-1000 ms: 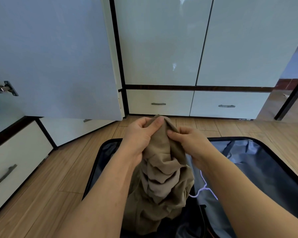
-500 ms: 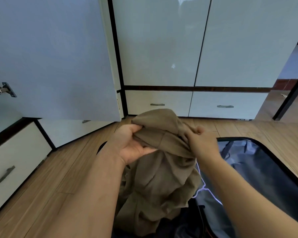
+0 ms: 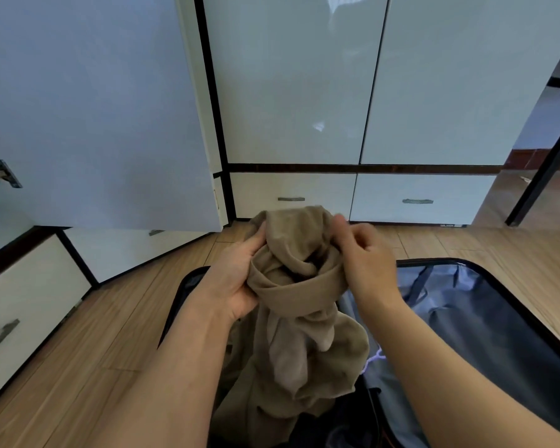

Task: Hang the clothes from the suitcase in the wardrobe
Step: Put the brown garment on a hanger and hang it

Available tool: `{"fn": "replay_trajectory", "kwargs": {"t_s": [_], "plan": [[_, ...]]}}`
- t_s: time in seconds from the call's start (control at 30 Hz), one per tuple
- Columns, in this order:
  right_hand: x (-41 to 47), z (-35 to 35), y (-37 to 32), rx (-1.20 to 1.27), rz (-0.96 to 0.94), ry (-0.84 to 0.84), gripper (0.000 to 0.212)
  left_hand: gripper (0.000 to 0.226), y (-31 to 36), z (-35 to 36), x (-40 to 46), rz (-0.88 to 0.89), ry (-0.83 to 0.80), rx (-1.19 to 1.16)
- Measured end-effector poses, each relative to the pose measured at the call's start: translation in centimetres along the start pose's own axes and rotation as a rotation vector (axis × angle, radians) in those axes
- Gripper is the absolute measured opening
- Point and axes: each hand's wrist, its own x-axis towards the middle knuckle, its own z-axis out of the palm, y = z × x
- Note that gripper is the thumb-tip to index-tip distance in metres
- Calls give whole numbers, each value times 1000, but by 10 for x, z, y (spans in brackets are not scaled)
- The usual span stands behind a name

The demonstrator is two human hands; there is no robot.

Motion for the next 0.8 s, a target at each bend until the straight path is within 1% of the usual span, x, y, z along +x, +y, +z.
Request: {"fn": "replay_trajectory", "kwargs": {"t_s": [0.07,0.1,0.13,0.17,0.2,0.23,0.27,0.3,0.33,0.37,0.4,0.43,0.47,0.5,0.53,0.57,0.6,0.63,0.7,0.73,0.77,0.8], "plan": [[-8,2,-12,-23,75,-391,38,38,-2,2,0,69,-39,10],[-8,3,-13,-98,93,-507,39,33,-3,3,-1,87,-46,21],[-6,5,-9,-203,60,-521,38,33,-4,4,-1,106,-35,34],[-2,5,-7,-317,-8,-458,37,38,-6,2,0,133,-26,28],[2,5,-6,-419,-80,-360,36,47,-6,-2,1,174,-18,24],[6,3,-6,-483,-145,-262,36,59,-7,-7,2,221,-21,44],[8,1,-9,-502,-197,-197,36,75,-7,-11,1,250,-33,131],[9,-2,-14,-491,-245,-168,34,91,-7,-14,0,239,-70,288],[9,-2,-20,-477,-289,-171,32,103,-11,-17,-1,201,-116,480],[7,-2,-28,-468,-334,-186,31,108,-16,-16,-2,142,-156,663],[4,-2,-35,-469,-386,-190,30,106,-24,-14,-2,70,-179,809],[3,-2,-40,-472,-434,-163,29,97,-32,-10,-2,-5,-186,919],[2,-3,-46,-486,-471,-98,27,85,-41,-7,-2,-75,-183,1009],[4,-7,-51,-501,-492,-10,25,71,-50,-7,-2,-108,-148,1103],[8,-14,-55,-505,-498,90,24,58,-58,-12,3,-97,-84,1207],[13,-23,-57,-491,-492,184,23,41,-63,-19,6,-40,21,1291],[18,-33,-58,-464,-465,266,23,22,-65,-30,10,26,179,1332],[23,-44,-57,-411,-423,328,25,7,-63,-39,11,88,360,1319],[32,-57,-45,-315,-323,379,28,16,-52,-53,11,205,767,1223],[35,-59,-36,-301,-274,371,28,19,-45,-60,13,293,912,1151],[37,-57,-23,-296,-214,350,28,18,-36,-63,13,371,1015,1035],[38,-57,-10,-295,-173,322,29,17,-28,-64,13,434,1070,908]]}}
